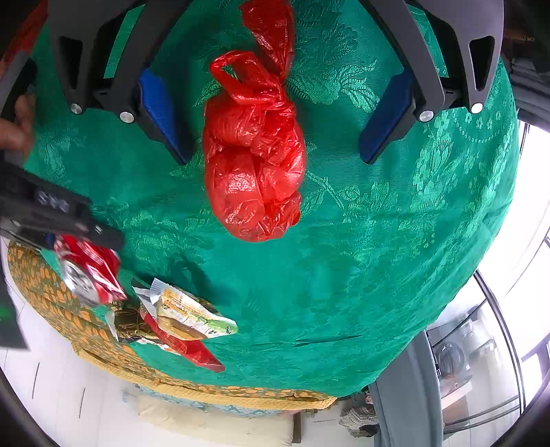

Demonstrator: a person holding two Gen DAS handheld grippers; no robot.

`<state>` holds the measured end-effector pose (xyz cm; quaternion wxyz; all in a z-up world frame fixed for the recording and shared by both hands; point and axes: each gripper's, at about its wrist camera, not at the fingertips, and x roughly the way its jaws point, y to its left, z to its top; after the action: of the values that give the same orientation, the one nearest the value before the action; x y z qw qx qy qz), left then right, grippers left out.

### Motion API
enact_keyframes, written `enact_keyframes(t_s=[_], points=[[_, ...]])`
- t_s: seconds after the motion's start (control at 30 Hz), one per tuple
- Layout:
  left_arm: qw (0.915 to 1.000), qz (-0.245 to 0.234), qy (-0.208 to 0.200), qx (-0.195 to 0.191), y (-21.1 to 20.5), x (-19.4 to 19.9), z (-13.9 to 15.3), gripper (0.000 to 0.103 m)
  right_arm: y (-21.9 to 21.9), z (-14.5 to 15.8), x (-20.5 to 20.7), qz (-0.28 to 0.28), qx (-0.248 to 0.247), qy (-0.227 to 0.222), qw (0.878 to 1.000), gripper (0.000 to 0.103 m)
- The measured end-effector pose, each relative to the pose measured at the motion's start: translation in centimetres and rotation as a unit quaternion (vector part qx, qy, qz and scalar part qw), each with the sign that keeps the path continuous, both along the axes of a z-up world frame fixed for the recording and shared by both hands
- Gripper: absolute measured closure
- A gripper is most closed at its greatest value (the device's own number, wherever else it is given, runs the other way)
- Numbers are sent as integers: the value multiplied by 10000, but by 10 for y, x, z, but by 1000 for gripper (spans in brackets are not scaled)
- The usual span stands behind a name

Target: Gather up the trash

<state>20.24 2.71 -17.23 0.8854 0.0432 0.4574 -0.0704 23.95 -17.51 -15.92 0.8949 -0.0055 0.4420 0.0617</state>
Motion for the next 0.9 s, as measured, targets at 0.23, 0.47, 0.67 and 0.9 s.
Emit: enact_keyframes(t_s=[0.23,0.47,0.67,0.9], points=[[10000,1,0,1,1,0,0,7,-1,2,-60,1326,160,-72,9910,42],[10000,35,-7,26,1,-2,0,7,-10,-1,-98,1467,138,-125,9890,37],[10000,-2,3,-35,5,-7,-1,6,-28,-4,-112,1234,249,-120,9920,21],[9985,-484,11,-274,24,-30,4,6,-34,3,-126,1255,153,-123,9919,15]])
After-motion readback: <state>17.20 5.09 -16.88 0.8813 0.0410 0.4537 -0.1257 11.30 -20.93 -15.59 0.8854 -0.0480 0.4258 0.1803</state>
